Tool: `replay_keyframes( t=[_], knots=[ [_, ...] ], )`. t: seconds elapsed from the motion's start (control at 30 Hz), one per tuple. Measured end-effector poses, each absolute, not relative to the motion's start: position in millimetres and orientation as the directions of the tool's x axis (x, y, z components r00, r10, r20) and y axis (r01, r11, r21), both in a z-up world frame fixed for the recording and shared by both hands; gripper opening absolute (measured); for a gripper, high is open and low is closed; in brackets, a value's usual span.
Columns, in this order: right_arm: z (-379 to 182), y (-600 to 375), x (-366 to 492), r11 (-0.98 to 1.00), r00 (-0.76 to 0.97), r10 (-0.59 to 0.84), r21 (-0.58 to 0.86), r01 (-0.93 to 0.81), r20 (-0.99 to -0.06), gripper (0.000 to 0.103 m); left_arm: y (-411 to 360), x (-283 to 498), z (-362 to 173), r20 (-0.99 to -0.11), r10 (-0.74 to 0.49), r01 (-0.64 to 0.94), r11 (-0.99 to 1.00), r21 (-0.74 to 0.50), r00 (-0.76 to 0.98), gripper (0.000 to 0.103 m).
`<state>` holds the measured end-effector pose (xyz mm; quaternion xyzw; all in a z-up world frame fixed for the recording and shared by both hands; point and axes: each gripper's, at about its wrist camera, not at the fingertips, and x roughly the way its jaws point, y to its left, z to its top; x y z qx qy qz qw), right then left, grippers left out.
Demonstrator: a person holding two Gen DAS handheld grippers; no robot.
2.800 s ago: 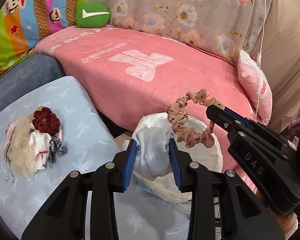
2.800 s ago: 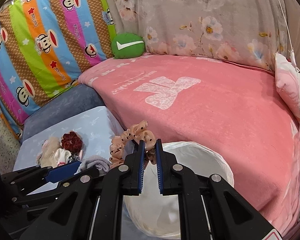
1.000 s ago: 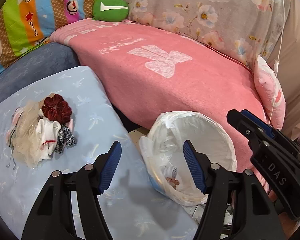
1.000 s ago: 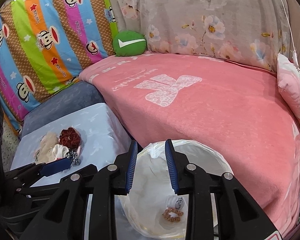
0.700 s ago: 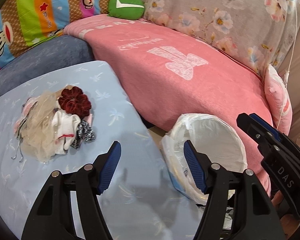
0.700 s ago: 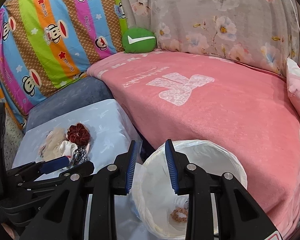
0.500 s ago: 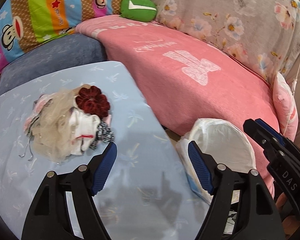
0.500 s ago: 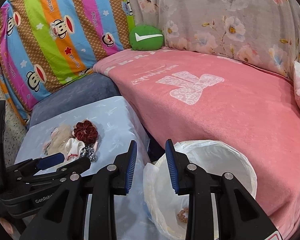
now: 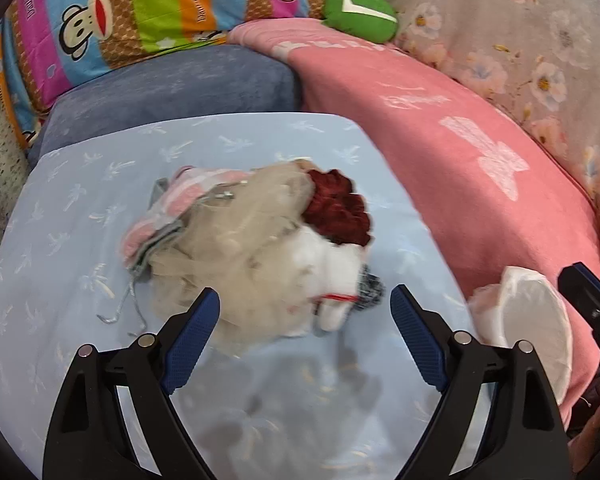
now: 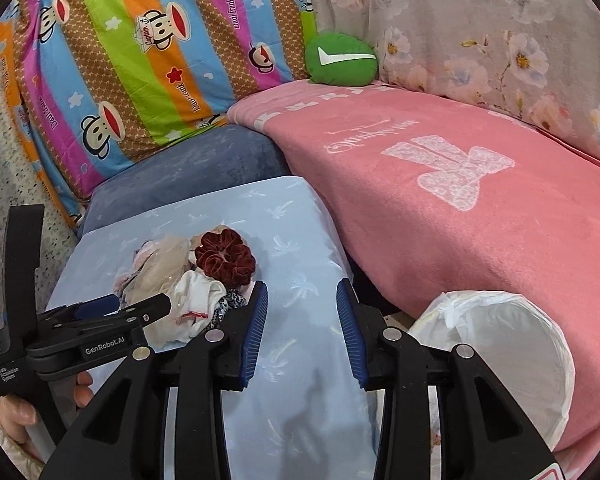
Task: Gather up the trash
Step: 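Grasp the beige mesh bag with the left gripper while the right grasps the red scrunchie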
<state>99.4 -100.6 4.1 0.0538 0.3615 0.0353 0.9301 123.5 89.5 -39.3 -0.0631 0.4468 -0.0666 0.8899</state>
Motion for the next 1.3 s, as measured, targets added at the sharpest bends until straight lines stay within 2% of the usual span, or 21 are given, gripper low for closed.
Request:
replay_keyframes(
  t=[0.27, 0.37, 0.47, 0.53, 0.63, 0.73, 0.83, 1.3],
  knots=[
    [-12, -67, 129, 0.989, 0.71, 0.135, 0.134, -0.057, -0.691, 0.036, 118, 151, -62, -0.808, -0.167, 0.034, 0.983, -0.179, 0.565, 0.082],
    [-19, -57, 139, 0.988, 0.7, 0.144, 0.136, -0.068, -0.699, 0.036, 123, 158, -66, -0.811, -0.179, 0.042, 0.981, -0.188, 0.557, 0.074],
    [-24, -47, 149, 0.986, 0.691, 0.16, 0.146, -0.079, -0.705, 0.036, 126, 165, -71, -0.816, -0.207, 0.057, 0.976, -0.21, 0.539, 0.059],
    [-29, -40, 158, 0.984, 0.682, 0.173, 0.155, -0.088, -0.71, 0.036, 126, 168, -74, -0.82, -0.226, 0.071, 0.972, -0.222, 0.526, 0.041],
    [-35, -31, 169, 0.983, 0.671, 0.182, 0.159, -0.095, -0.719, 0.036, 129, 170, -75, -0.82, -0.263, 0.085, 0.963, -0.257, 0.508, 0.019],
    [-42, -22, 179, 0.981, 0.658, 0.191, 0.158, -0.11, -0.728, 0.036, 133, 168, -70, -0.81, -0.282, 0.095, 0.957, -0.272, 0.514, 0.007],
    [-49, -13, 188, 0.98, 0.645, 0.2, 0.16, -0.121, -0.738, 0.036, 137, 165, -64, -0.8, -0.289, 0.105, 0.956, -0.276, 0.526, 0.003],
    [-79, 6, 223, 0.977, 0.599, 0.212, 0.171, -0.126, -0.772, 0.036, 145, 167, -28, -0.749, -0.312, 0.126, 0.947, -0.296, 0.584, 0.002]
  ],
)
